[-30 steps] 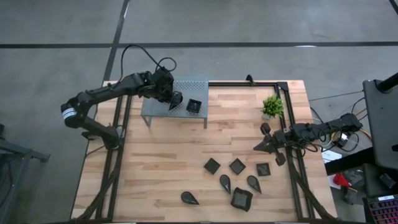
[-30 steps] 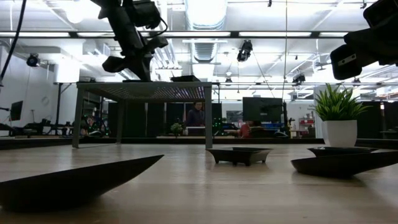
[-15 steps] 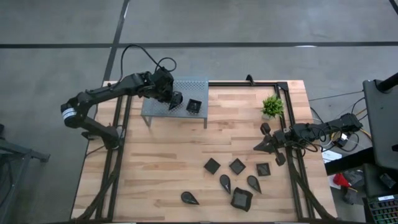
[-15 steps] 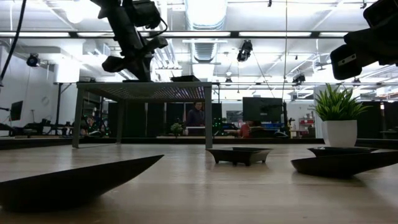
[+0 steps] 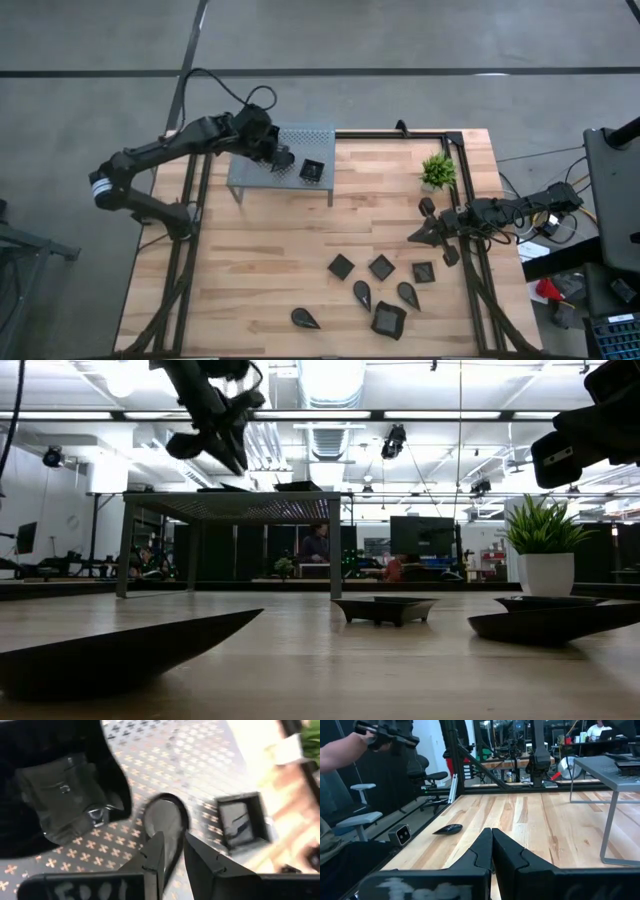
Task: Pick & Place Mini shaped plates
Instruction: Stack the black leaf-shaped plate on top of the black leaf-shaped plate on the shelf
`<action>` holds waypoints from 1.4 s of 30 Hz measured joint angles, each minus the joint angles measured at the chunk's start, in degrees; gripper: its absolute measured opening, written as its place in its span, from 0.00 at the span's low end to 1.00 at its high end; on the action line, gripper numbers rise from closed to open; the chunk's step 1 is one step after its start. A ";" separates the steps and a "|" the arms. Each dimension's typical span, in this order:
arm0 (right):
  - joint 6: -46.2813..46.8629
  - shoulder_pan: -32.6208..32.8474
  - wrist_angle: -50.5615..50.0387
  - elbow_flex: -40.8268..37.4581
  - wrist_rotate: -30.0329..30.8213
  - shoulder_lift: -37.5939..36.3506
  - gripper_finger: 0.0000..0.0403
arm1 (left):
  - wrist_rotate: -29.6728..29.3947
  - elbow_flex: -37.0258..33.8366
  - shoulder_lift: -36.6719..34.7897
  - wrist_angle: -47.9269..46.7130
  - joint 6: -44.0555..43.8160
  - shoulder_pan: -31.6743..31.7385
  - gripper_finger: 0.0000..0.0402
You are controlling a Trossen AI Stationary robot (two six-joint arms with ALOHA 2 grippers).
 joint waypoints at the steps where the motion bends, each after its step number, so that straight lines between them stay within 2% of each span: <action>1: 0.00 0.00 -0.01 0.00 0.00 -0.01 0.02 | 0.02 0.00 -0.60 0.02 0.25 -0.84 0.16; 5: 0.00 0.00 -0.01 0.01 0.00 -0.01 0.02 | 0.06 -0.70 -3.06 -0.15 1.10 -6.46 0.16; 9: 0.00 0.01 0.00 0.00 0.01 -0.01 0.02 | -1.28 -1.45 -4.86 0.66 0.24 -15.39 0.16; 12: 0.00 0.00 -0.01 -0.01 0.00 -0.01 0.02 | -5.04 -1.71 -4.81 1.51 -1.71 -23.57 0.16; 19: 0.00 0.00 0.00 0.01 0.00 0.01 0.02 | -11.39 -2.54 -1.27 11.14 -7.11 -41.42 0.16; 23: 0.00 0.01 -0.01 -0.01 0.01 -0.01 0.02 | -13.47 -2.54 2.70 17.83 -7.23 -48.60 0.16; 28: 0.00 0.01 -0.01 -0.01 0.01 0.01 0.02 | -15.44 -2.54 9.17 23.14 -7.60 -52.81 0.14; 34: 0.00 0.02 -0.01 0.01 0.00 -0.01 0.02 | -15.26 -2.58 17.51 28.97 -9.16 -55.81 0.02; 42: 0.00 0.00 -0.01 0.00 0.01 -0.01 0.02 | -12.23 -2.58 25.47 33.09 -18.33 -56.67 0.00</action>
